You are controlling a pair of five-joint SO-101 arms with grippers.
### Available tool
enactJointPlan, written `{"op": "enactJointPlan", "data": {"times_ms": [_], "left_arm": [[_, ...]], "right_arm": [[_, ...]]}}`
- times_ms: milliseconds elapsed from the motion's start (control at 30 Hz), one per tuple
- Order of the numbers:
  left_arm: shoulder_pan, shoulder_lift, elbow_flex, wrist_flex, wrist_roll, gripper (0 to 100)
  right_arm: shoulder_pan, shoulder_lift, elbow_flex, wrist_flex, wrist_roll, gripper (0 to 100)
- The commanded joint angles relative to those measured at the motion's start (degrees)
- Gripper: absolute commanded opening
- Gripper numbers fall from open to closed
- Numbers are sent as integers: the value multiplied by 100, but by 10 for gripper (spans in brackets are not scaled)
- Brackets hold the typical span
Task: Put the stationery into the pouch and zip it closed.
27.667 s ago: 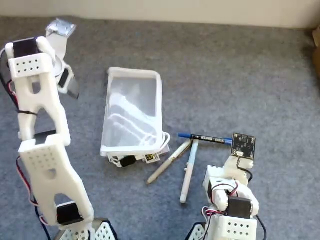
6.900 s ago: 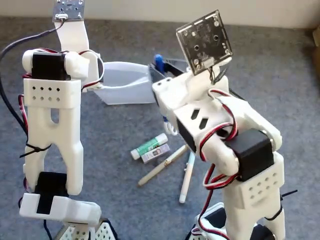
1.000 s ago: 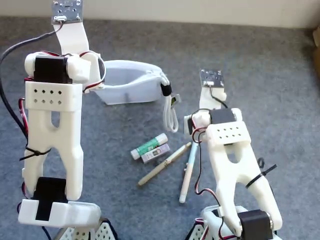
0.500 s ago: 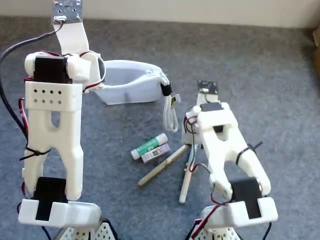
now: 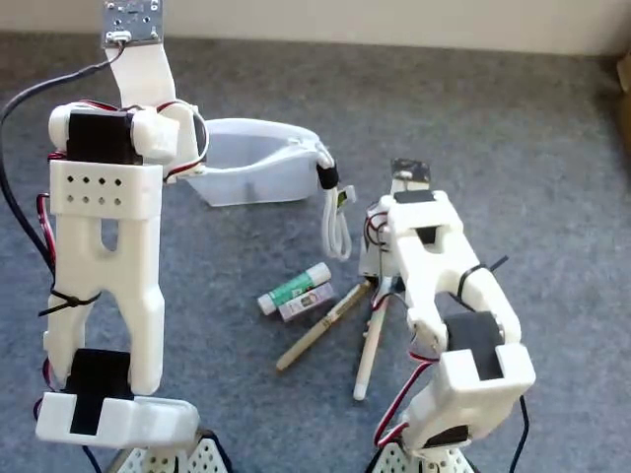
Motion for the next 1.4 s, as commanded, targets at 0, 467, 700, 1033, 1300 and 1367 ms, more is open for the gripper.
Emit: {"op": "enactJointPlan", "data": {"times_ms": [0,467,700,1033,1300,1367], "left_arm": [[66,92,84,-70,44,8],[66,92,84,-70,44,8],[66,92,84,-70,35,8],[57,101,84,-35,35,8],[-92,92,84,-44,35,8],[-84,84,84,-44,35,8]], "right_arm": [[145,-48,-321,-66,-53,128],[136,-48,-277,-22,-26,51],[136,-57,-277,-13,-18,11],[110,-75,-321,760,-18,9],[101,-1077,-374,1200,-9,9],[101,-1508,-356,1209,-9,9]]}}
